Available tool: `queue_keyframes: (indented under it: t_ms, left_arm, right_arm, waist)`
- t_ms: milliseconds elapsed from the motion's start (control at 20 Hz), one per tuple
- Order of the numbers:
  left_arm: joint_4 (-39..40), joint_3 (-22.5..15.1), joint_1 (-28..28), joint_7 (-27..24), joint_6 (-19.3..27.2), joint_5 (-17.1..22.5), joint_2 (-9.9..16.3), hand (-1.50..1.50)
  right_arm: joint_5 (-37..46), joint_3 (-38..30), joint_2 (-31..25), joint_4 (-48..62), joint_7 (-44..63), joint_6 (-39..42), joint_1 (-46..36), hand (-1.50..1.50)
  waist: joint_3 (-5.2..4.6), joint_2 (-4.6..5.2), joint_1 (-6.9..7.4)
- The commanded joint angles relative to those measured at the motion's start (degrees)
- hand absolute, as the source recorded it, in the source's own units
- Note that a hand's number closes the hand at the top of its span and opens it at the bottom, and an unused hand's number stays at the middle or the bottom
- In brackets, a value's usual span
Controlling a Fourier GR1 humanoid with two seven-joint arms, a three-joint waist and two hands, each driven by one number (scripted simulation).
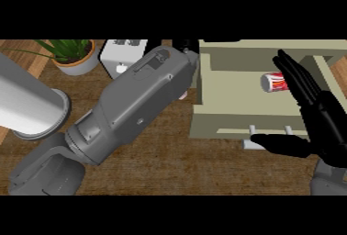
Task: Pick up the can, place it into the drawer and close the drawer
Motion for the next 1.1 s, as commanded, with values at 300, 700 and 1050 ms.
queue_keyframes:
  t_ms: [300, 700, 1050]
  left_arm:
    - [-6.2, -0.3, 2.8, 5.3, -0.4, -3.0, 6.3, -1.50]
    - [-13.5, -1.0, 5.5, 10.3, 1.9, -5.7, 11.4, -1.50]
    - [-21.1, -0.7, 10.2, 13.6, 2.3, -7.5, 16.4, -1.50]
  right_arm:
    - [16.3, 7.2, -2.0, 24.6, -2.8, -8.5, -12.5, -1.50]
    - [21.1, 3.6, -0.8, 48.8, -5.6, -22.3, -20.0, -1.50]
    - [25.0, 0.6, -1.1, 65.6, -6.3, -34.0, -26.6, -1.50]
  waist:
    - [-0.01, -0.21, 1.09]
    - [0.07, -0.05, 1.20]
    - [0.08, 0.07, 1.63]
